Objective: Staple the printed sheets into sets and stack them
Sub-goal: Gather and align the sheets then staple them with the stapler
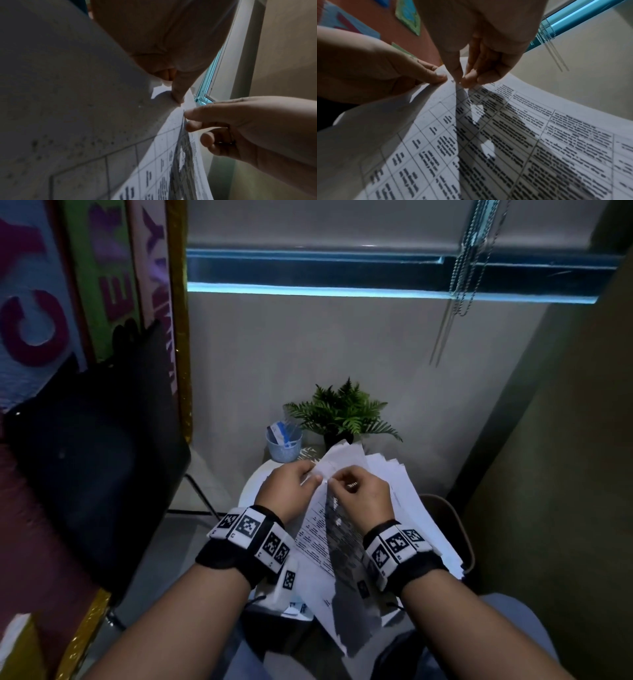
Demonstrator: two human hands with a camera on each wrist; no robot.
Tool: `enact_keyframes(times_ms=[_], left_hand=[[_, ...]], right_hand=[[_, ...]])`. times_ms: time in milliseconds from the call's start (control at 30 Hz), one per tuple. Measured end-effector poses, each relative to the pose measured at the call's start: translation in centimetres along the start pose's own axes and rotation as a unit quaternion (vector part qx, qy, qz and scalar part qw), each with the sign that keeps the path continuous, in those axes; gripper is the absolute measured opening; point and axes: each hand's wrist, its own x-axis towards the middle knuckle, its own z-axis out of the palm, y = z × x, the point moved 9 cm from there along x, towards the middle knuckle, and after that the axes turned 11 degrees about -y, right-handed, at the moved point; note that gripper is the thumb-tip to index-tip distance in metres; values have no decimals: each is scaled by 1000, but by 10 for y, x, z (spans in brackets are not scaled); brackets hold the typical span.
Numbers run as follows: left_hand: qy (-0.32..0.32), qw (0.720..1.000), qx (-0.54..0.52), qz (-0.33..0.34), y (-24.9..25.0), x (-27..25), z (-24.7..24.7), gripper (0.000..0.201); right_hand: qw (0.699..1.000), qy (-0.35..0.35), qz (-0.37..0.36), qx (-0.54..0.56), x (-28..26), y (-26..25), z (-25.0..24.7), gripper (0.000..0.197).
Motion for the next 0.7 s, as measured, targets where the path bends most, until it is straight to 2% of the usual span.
enact_keyframes(times_ms=[200,400,600,700], left_hand=[[-12,1000,-5,5,5,-1,1,16],[10,1000,-7,-14,4,0,-2,25],[-15,1000,-10,-19,5,7,0,29],[-16,1000,-17,-15,5,9,4,15]], right_hand=[[1000,10,-19,9,1,-5,-1,6],[998,8,-19,64,5,-3,0,8],[995,13,-30,91,3,3,3,10],[997,14,-21,78,5,7,0,9]])
